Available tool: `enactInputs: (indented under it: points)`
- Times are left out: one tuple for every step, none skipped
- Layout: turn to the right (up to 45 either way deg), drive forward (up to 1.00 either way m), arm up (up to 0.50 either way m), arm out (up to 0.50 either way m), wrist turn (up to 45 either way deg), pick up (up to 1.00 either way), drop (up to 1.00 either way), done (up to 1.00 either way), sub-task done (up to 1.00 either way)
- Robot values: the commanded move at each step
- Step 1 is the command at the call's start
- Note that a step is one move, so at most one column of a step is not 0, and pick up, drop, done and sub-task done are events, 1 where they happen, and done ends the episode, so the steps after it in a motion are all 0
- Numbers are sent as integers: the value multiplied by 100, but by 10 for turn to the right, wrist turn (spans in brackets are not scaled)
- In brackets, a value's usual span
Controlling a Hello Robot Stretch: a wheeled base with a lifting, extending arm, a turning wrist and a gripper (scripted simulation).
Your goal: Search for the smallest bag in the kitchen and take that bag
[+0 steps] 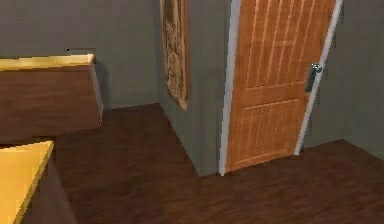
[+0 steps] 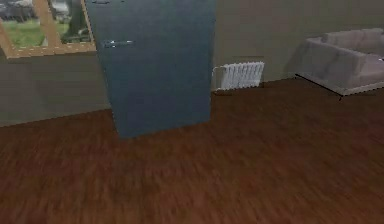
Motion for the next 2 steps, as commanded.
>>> enactInputs:
  points:
    - [0,20,0,0,0,0,0,0,0]
    - [-180,0,0,0,0,0,0,0,0]
